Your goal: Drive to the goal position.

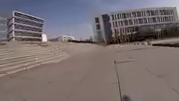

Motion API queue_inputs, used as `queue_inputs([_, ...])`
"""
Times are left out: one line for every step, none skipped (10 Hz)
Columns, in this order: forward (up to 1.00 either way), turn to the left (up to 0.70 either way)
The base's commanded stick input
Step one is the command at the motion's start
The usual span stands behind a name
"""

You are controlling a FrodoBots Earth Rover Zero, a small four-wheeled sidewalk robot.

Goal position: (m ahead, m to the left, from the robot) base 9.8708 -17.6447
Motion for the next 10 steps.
queue_inputs([0.70, 0.00])
queue_inputs([0.70, 0.00])
queue_inputs([0.70, 0.00])
queue_inputs([0.70, 0.00])
queue_inputs([0.70, 0.00])
queue_inputs([0.70, 0.00])
queue_inputs([0.70, 0.00])
queue_inputs([0.70, 0.00])
queue_inputs([0.70, 0.00])
queue_inputs([0.70, 0.00])
